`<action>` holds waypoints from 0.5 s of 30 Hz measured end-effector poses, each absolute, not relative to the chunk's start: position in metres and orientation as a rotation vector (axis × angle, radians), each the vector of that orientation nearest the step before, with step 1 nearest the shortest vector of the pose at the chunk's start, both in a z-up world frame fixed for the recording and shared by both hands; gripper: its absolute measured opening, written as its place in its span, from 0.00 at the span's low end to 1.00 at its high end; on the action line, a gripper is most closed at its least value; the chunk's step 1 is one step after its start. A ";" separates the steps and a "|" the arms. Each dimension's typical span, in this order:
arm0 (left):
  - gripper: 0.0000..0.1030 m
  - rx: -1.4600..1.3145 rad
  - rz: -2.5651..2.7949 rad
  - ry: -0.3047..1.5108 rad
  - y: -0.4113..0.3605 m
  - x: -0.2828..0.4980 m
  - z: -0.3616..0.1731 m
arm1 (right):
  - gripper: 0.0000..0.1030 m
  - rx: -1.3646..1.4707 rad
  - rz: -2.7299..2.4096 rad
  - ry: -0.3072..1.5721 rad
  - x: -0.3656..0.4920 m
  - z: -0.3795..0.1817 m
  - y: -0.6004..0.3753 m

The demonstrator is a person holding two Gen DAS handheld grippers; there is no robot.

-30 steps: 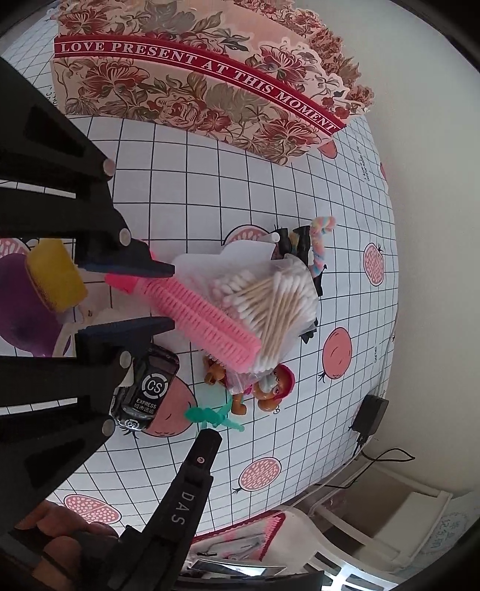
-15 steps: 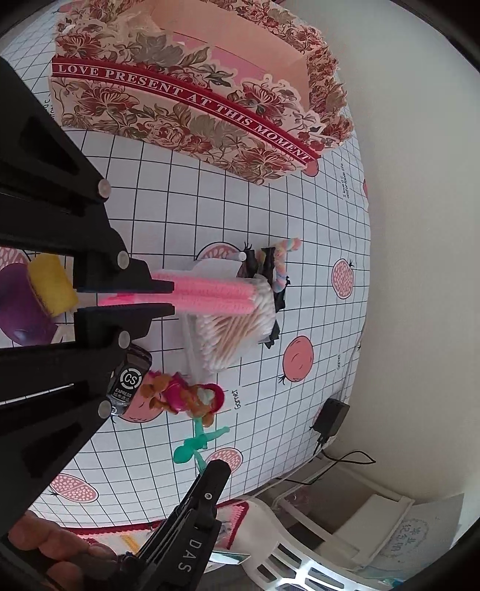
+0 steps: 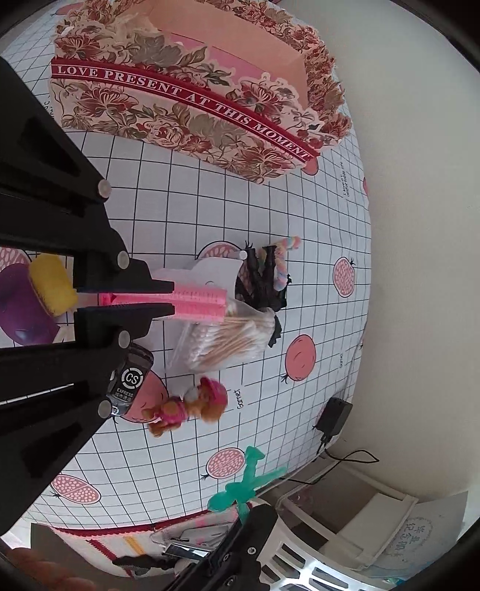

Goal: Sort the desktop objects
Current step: 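Lift the pink curler and teal toy up with both grippers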

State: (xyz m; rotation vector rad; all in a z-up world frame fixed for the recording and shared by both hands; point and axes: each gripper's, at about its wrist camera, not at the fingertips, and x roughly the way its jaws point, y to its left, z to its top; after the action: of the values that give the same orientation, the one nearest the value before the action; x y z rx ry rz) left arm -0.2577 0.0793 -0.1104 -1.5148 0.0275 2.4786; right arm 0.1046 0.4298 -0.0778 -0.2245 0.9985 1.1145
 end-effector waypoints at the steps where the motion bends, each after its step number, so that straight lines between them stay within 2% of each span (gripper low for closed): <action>1: 0.04 -1.526 2.472 0.029 0.080 -0.258 -0.113 | 0.10 -0.226 1.111 1.010 0.106 -0.081 0.430; 3: 0.06 -1.546 2.468 0.028 0.081 -0.258 -0.118 | 0.10 -0.217 1.110 1.042 0.109 -0.088 0.431; 4: 0.11 -1.557 2.462 0.030 0.081 -0.258 -0.120 | 0.10 -0.221 1.104 1.046 0.110 -0.090 0.431; 7: 0.40 -1.577 2.465 0.025 0.082 -0.259 -0.127 | 0.11 -0.218 1.107 1.057 0.111 -0.093 0.430; 8: 0.43 -1.584 2.468 0.019 0.081 -0.259 -0.129 | 0.11 -0.217 1.109 1.057 0.111 -0.093 0.430; 15: 0.42 -1.637 2.452 0.012 0.081 -0.261 -0.146 | 0.10 -0.223 1.117 1.055 0.109 -0.092 0.430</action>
State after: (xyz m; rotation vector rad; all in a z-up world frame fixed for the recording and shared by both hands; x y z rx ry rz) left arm -0.2606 0.0814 -0.1461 -1.6368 0.0123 2.4522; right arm 0.1085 0.4303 -0.0917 -0.2230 1.0551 1.1170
